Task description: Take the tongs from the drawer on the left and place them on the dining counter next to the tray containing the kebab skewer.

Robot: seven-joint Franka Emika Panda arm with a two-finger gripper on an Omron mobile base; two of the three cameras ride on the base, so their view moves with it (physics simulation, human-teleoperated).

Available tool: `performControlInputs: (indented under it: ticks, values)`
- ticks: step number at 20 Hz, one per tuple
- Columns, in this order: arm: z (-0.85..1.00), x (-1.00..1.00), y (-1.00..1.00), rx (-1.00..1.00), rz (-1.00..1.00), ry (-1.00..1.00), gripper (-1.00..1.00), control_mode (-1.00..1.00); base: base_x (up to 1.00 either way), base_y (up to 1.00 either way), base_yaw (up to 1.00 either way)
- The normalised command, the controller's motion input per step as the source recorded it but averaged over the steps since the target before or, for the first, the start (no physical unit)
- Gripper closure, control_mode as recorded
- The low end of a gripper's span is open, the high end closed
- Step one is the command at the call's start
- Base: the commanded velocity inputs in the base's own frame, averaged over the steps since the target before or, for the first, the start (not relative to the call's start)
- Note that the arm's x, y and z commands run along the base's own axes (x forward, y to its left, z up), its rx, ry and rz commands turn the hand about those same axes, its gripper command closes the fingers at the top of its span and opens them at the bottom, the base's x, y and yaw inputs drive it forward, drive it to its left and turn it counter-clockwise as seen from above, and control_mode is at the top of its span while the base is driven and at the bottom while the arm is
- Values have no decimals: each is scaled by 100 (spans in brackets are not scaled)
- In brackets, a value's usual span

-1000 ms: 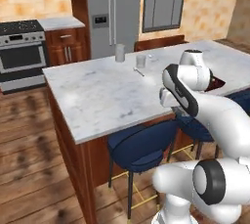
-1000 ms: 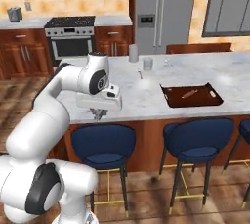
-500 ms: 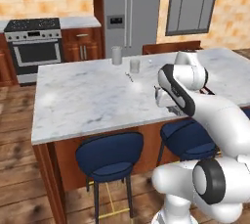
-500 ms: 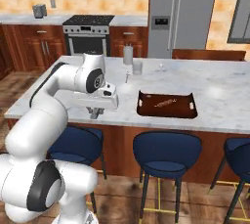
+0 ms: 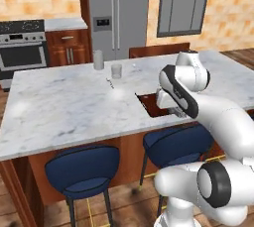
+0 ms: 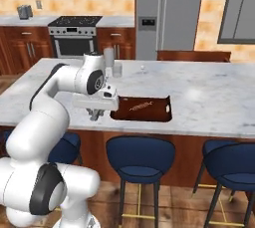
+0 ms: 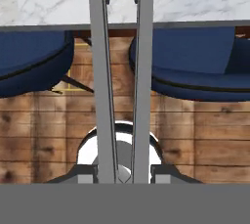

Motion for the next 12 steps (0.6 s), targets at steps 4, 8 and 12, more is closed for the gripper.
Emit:
performControlInputs:
  ticks: [4, 8, 12]
  values:
    - [0, 0, 0, 0, 0, 0, 100, 100, 65, 35, -2]
    - [0, 0, 0, 0, 0, 0, 100, 100, 76, 13, 7]
    - [0, 0, 0, 0, 0, 0, 100, 100, 66, 0, 27]
